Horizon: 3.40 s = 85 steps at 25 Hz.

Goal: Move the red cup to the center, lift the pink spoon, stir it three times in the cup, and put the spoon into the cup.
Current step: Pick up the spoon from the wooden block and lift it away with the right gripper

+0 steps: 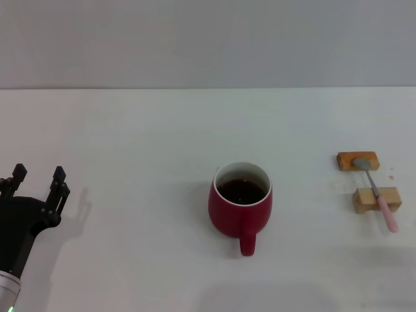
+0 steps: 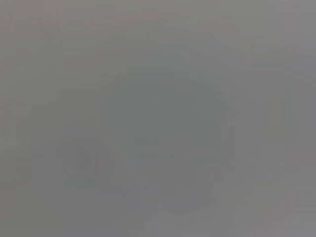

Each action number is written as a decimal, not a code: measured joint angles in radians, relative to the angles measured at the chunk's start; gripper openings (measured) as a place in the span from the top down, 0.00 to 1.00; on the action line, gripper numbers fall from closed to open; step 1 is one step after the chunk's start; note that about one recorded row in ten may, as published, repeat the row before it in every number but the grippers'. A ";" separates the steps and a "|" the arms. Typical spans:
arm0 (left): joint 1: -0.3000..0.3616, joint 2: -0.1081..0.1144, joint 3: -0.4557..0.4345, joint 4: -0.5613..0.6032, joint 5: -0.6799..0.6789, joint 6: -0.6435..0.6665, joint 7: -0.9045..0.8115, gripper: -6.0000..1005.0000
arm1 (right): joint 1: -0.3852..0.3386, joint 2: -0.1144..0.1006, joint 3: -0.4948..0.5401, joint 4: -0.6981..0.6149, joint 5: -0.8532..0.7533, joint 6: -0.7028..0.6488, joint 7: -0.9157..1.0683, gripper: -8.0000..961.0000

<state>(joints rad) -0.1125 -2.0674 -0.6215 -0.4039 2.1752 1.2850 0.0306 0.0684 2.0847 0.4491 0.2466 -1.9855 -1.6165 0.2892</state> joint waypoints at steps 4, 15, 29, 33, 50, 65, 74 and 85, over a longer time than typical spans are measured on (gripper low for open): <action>-0.001 0.001 0.000 0.006 0.002 0.000 0.000 0.38 | 0.003 -0.001 -0.053 0.001 0.000 0.046 0.002 0.26; -0.001 0.001 0.000 0.015 0.003 0.000 0.000 0.20 | 0.004 0.002 -0.083 -0.002 0.000 0.152 0.034 0.23; 0.001 0.001 0.002 0.027 0.007 0.002 -0.013 0.19 | 0.038 0.001 -0.112 0.003 0.000 0.242 0.029 0.21; 0.001 0.001 0.002 0.028 0.007 0.002 -0.015 0.19 | 0.045 0.001 -0.119 0.004 0.000 0.256 0.029 0.21; -0.004 0.001 0.002 0.028 0.008 0.007 -0.015 0.19 | 0.065 0.001 -0.130 0.006 0.001 0.324 0.028 0.21; -0.002 0.001 0.003 0.028 0.008 0.007 -0.015 0.19 | 0.078 0.001 -0.145 0.011 0.003 0.342 0.021 0.21; -0.004 0.001 0.003 0.028 0.008 0.007 -0.016 0.19 | 0.086 0.001 -0.144 0.010 0.007 0.357 0.020 0.21; -0.005 0.001 0.003 0.025 0.008 0.005 -0.017 0.19 | 0.086 0.001 -0.133 0.008 0.010 0.368 0.021 0.22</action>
<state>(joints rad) -0.1176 -2.0662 -0.6181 -0.3788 2.1828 1.2902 0.0137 0.1541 2.0861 0.3161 0.2546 -1.9757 -1.2484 0.3097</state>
